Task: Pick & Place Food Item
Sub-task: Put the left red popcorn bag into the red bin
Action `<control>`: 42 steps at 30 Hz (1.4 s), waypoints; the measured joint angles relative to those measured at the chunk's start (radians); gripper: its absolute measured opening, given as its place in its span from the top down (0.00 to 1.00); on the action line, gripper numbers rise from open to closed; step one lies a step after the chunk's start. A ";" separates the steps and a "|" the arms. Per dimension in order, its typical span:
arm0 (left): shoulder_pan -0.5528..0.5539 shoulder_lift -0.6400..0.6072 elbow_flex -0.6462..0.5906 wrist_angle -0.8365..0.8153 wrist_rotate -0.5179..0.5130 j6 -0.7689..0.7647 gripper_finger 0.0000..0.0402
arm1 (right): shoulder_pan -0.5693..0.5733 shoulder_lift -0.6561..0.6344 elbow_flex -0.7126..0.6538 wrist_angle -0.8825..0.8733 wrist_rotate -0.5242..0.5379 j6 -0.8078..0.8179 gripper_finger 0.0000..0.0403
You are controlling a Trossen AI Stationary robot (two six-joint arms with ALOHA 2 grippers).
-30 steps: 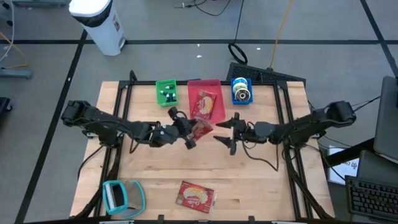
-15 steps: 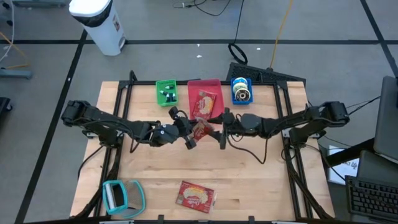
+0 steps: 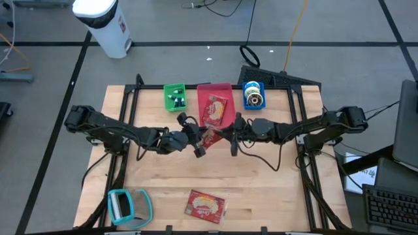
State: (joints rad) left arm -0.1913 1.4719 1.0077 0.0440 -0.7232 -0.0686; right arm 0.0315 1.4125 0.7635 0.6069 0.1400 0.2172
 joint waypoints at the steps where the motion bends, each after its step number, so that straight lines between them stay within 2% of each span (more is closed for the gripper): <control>1: 0.000 0.000 0.000 0.000 0.010 0.004 0.98 | 0.000 0.000 0.000 -0.007 -0.003 0.000 0.98; 7: 0.001 -0.004 0.000 0.004 0.068 -0.062 0.91 | -0.003 -0.001 0.000 -0.050 -0.011 -0.001 0.99; 13: 0.018 -0.136 -0.001 -0.060 0.280 -0.134 0.72 | -0.011 -0.001 0.000 -0.081 -0.015 -0.001 1.00; 15: 0.019 -0.187 0.001 -0.070 0.309 -0.144 0.66 | -0.021 0.002 0.008 -0.120 -0.016 -0.002 1.00; 18: 0.010 -0.254 0.002 -0.111 0.311 -0.144 0.60 | -0.041 0.001 0.071 -0.197 -0.016 -0.036 1.00; 22: 0.001 -0.291 0.002 -0.165 0.302 -0.126 0.54 | -0.083 0.001 0.193 -0.387 -0.043 -0.123 1.00; 29: -0.007 -0.245 0.001 -0.233 0.300 -0.104 0.49 | -0.221 -0.002 0.397 -0.649 -0.113 -0.266 1.00; 32: -0.007 -0.208 0.000 -0.229 0.299 -0.087 0.49 | -0.312 0.001 0.456 -0.786 -0.206 -0.308 1.00; 39: -0.004 -0.157 0.000 -0.202 0.264 -0.031 0.51 | -0.476 0.091 0.470 -0.854 -0.416 -0.308 1.00; 42: 0.008 -0.158 0.000 -0.199 0.228 -0.031 0.50 | -0.488 0.140 0.470 -0.844 -0.434 -0.308 1.00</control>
State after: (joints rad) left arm -0.1838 1.3144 1.0077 -0.1555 -0.4952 -0.0995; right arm -0.4568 1.5529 1.2335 -0.2370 -0.2942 -0.0912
